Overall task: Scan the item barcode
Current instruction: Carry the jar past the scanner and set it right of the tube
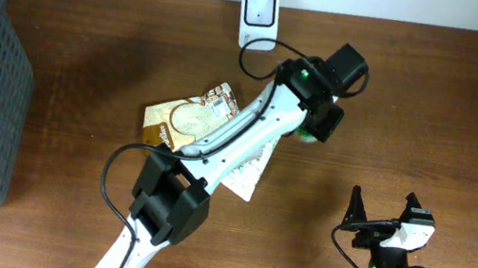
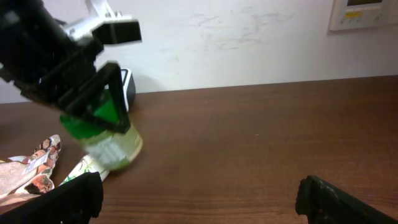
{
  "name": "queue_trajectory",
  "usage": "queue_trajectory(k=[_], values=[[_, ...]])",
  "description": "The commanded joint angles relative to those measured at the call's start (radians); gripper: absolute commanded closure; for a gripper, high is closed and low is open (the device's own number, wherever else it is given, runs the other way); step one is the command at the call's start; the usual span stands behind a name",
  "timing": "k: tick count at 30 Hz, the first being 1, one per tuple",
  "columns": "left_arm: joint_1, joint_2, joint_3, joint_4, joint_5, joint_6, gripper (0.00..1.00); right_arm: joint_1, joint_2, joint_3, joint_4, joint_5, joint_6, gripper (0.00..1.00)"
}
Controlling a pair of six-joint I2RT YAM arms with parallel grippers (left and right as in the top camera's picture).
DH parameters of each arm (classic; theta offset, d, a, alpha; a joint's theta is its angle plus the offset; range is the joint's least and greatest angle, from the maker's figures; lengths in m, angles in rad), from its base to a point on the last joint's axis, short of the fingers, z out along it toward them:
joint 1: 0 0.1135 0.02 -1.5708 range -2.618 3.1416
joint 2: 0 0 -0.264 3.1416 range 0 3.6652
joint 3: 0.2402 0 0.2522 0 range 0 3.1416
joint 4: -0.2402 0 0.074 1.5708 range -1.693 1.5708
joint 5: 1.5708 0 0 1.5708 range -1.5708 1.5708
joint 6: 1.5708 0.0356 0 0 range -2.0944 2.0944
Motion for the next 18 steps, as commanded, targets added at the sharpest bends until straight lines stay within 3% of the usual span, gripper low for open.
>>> queue_trajectory(k=[1,9,15,18], values=[[-0.012,0.035,0.018,-0.048,-0.014,0.02,0.42,0.008,-0.007,-0.009,0.002,-0.005,0.007,0.02],[-0.015,0.092,0.018,-0.073,0.047,0.013,0.42,0.008,-0.008,-0.009,0.002,-0.005,0.007,0.02],[-0.016,0.092,0.018,-0.071,0.05,0.014,0.25,0.008,-0.007,-0.009,0.002,-0.005,0.007,0.02],[-0.016,0.092,0.018,-0.071,0.05,0.014,0.11,0.008,-0.007,-0.009,0.002,-0.005,0.007,0.02]])
